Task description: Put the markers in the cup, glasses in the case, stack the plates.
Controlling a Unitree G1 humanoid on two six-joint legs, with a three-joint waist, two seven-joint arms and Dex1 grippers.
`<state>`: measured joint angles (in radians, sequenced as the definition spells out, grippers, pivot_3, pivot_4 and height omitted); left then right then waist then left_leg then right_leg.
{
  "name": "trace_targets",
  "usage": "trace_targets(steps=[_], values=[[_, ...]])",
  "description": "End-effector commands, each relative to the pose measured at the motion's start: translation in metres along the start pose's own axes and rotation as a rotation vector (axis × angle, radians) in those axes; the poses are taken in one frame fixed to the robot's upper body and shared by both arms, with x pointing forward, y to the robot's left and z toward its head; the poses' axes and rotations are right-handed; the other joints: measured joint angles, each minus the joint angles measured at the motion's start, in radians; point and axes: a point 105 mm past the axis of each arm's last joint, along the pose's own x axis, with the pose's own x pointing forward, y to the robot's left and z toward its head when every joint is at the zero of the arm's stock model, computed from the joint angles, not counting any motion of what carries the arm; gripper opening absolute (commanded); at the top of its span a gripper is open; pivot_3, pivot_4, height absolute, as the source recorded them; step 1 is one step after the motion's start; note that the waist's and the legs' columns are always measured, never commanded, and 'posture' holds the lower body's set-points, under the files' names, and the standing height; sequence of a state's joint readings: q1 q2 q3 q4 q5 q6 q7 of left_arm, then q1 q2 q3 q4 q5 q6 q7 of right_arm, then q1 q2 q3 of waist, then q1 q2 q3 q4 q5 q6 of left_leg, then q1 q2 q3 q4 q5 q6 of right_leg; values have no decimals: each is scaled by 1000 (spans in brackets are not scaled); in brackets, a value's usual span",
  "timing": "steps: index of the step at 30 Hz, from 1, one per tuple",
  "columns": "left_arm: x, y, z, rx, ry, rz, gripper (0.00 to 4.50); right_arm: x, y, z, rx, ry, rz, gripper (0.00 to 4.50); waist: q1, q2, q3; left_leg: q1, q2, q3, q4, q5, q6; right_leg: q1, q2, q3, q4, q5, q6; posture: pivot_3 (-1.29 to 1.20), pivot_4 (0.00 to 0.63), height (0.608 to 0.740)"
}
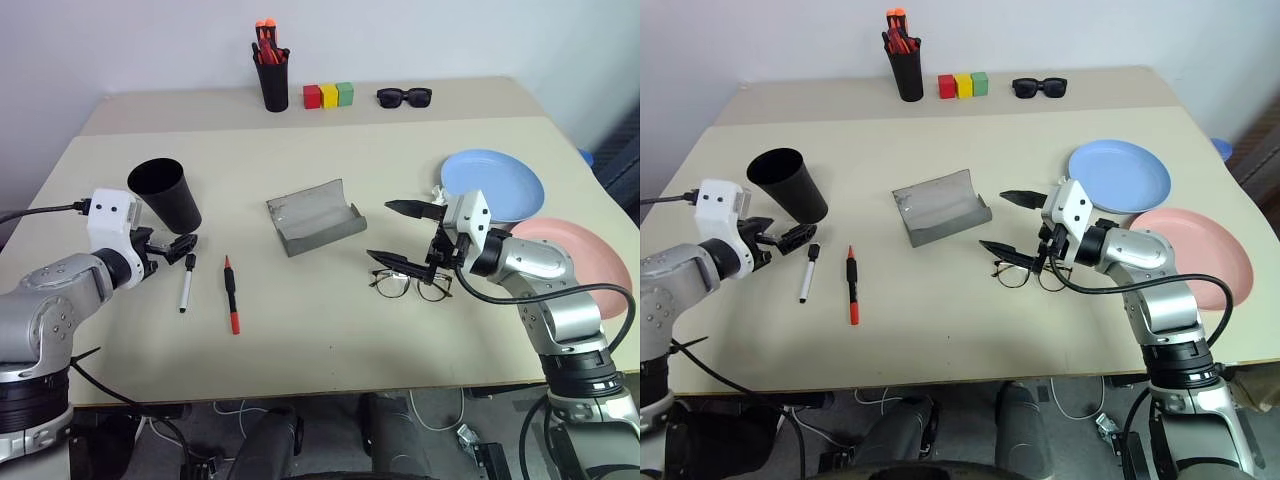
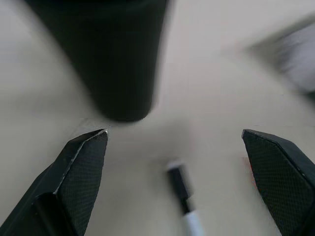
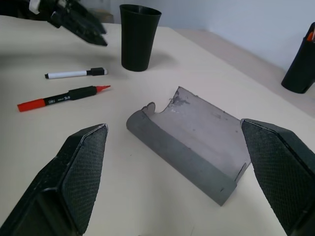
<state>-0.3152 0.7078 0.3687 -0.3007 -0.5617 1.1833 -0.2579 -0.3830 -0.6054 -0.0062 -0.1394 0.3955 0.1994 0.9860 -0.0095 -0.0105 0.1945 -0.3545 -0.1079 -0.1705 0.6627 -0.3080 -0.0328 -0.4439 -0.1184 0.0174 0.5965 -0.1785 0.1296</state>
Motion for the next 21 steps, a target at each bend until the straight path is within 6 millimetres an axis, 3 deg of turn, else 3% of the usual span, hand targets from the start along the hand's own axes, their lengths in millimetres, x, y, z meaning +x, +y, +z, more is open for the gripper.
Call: trace_targets(steps=[1, 9, 16, 19, 21], values=[[-1, 1, -3, -65, 79, 56, 4500, 1, 4, 12, -34, -36, 9, 4417, 0, 0, 0, 0, 0, 0, 0, 0, 0, 0, 0, 0, 0, 0, 0, 0, 150, 740], [16, -14, -19, -195, 226, 13, 4500, 0, 6, 11, -26, -32, 4, 4417, -4, 0, 0, 0, 0, 0, 0, 1, -2, 0, 0, 0, 0, 0, 0, 0, 150, 740], [18, -7, -26, -185, 267, 68, 4500, -9, 4, 6, -27, -2, -13, 4417, -1, 0, 0, 0, 0, 0, 0, 2, -5, 0, 0, 0, 0, 0, 0, 0, 150, 740], [20, -10, -35, -185, 306, 58, 3655, -11, 4, 7, -29, 2, -16, 4500, -2, 0, 0, 0, 0, 0, 0, 2, -5, 0, 0, 0, 0, 0, 0, 0, 150, 740], [22, -16, -41, -186, 330, 31, 2686, -10, 3, 8, -30, 1, -15, 4500, -2, 0, 0, 0, 0, 1, 0, 2, -4, 0, 0, 0, 0, 0, 0, 0, 150, 740]])
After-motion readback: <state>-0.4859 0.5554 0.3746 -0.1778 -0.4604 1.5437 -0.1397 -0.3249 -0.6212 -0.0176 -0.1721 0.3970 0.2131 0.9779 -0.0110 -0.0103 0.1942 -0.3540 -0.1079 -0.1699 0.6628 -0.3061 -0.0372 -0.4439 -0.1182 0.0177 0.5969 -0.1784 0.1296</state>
